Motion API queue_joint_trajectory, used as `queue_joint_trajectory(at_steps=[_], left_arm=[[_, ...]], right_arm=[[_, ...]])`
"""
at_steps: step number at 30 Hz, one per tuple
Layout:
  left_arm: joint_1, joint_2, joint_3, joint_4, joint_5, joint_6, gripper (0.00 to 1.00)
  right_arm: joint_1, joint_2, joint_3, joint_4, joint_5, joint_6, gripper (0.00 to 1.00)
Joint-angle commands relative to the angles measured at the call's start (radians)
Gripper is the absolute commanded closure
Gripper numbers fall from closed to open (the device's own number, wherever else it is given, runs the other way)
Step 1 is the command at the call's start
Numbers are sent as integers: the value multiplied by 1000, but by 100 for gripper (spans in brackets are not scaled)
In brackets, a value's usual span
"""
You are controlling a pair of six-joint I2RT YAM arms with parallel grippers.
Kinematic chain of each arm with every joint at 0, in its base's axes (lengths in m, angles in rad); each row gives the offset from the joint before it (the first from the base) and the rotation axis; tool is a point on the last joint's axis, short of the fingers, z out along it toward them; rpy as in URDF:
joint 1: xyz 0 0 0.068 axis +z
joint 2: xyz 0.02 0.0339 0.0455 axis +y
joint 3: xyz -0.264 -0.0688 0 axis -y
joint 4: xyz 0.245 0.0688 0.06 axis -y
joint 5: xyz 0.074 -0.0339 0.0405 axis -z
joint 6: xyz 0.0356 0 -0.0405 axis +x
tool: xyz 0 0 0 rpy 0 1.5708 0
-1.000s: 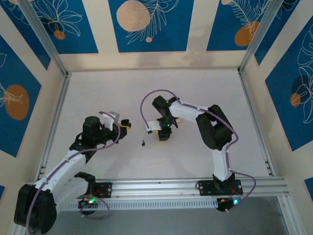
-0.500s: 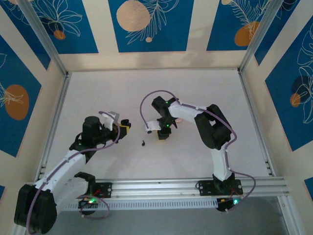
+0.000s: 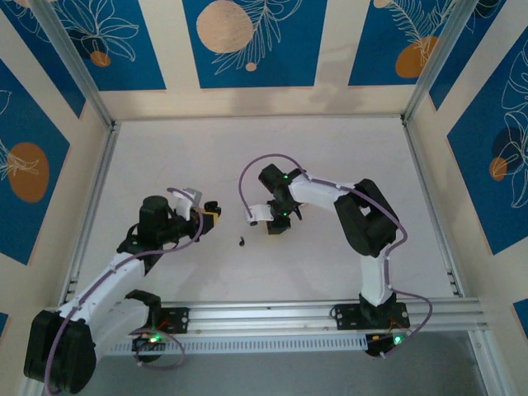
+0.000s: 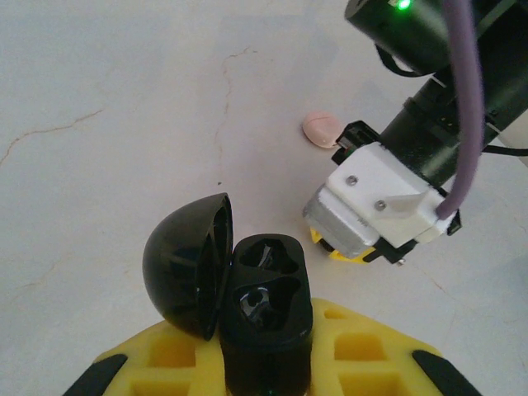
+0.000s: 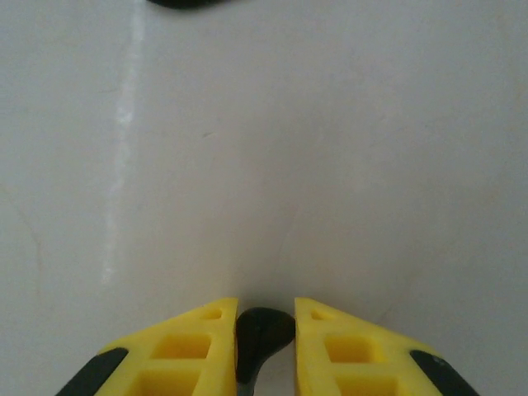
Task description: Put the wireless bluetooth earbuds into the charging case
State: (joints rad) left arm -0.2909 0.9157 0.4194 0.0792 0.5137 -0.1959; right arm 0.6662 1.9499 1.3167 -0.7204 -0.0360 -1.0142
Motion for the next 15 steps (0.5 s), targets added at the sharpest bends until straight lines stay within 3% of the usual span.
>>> queue_joint_trajectory(at_steps=[1,10,15], left_arm=[[12,8,7,9,52,31,81],[-16,-9,-92,299,93,12,83],[-105,46,-123,446,57,73,83]], right_arm=[[-31,-113,-45,66,-106,67,81],[-188,-390,-273,366,-494,278,82],[-259,-485,-398,584,-659,465,83]])
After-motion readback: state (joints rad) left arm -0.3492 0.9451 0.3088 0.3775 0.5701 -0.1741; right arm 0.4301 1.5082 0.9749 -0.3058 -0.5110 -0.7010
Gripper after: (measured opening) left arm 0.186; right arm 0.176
